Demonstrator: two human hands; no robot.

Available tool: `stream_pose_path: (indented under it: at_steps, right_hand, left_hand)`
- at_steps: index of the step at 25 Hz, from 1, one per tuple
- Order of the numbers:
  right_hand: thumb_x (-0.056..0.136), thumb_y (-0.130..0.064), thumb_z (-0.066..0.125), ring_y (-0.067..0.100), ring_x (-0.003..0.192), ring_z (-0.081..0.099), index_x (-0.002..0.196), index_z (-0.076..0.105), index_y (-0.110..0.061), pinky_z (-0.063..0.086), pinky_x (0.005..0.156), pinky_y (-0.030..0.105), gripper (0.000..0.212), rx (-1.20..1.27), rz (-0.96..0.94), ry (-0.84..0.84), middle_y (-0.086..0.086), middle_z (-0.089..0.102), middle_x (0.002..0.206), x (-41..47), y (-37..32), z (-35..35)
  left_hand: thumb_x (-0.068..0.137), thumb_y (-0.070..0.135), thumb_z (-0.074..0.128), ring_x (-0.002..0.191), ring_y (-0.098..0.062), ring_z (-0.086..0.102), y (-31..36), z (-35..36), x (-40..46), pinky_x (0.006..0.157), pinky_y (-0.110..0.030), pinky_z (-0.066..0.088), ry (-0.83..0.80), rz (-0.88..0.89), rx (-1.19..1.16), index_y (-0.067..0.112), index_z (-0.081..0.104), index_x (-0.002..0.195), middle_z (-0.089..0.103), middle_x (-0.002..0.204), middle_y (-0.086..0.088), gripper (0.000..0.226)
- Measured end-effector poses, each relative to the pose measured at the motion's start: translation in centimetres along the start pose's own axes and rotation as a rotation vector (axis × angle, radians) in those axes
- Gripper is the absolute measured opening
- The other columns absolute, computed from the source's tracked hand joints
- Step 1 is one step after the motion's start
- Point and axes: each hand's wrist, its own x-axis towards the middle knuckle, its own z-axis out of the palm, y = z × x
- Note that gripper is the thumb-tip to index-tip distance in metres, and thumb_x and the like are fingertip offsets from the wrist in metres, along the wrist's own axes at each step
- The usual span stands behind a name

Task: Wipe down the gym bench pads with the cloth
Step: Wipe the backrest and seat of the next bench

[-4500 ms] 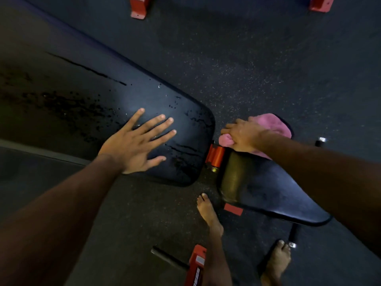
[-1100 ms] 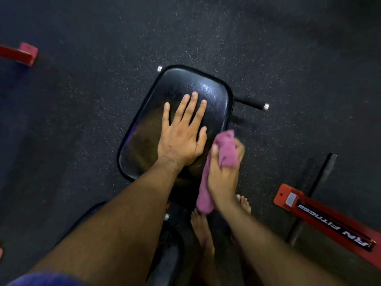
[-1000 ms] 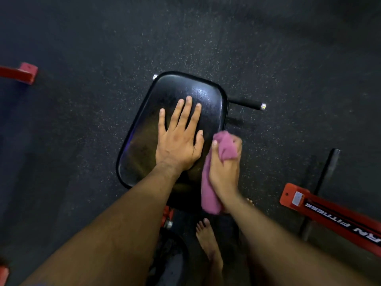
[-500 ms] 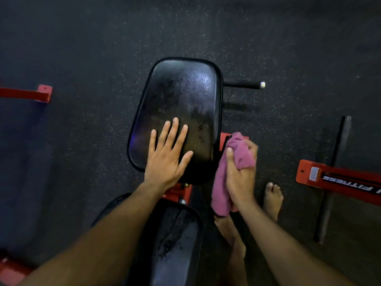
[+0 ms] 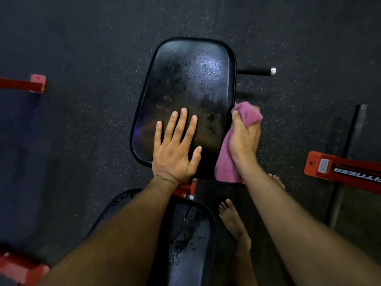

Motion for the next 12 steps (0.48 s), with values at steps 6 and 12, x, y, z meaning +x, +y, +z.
stream_pose_path:
  at_steps: [6,12]
  right_hand:
    - [0.109,-0.041,0.041,-0.005,0.089,0.061,0.116,0.047,-0.039,0.046,0.072,0.012,0.009,-0.116,-0.032,-0.066,-0.007,0.058,0.105,-5.3,2.9,-1.2]
    - [0.105,-0.045,0.048,0.003,0.113,0.045,0.124,0.052,-0.038,0.03,0.086,0.0,0.02,-0.341,0.243,-0.573,-0.019,0.058,0.122,-8.6,-3.4,-10.1]
  left_hand:
    - [0.097,0.054,0.036,0.16,-0.026,0.017,0.1,-0.2,0.2,0.127,-0.059,0.014,-0.017,0.007,0.004,0.022,0.025,0.164,0.017,0.173,-0.008,0.076]
    - [0.099,0.06,0.035,0.161,-0.02,-0.005,-0.3,-4.5,1.5,0.128,-0.057,0.006,-0.394,-0.031,-0.144,0.027,0.011,0.166,-0.005,0.175,-0.001,0.079]
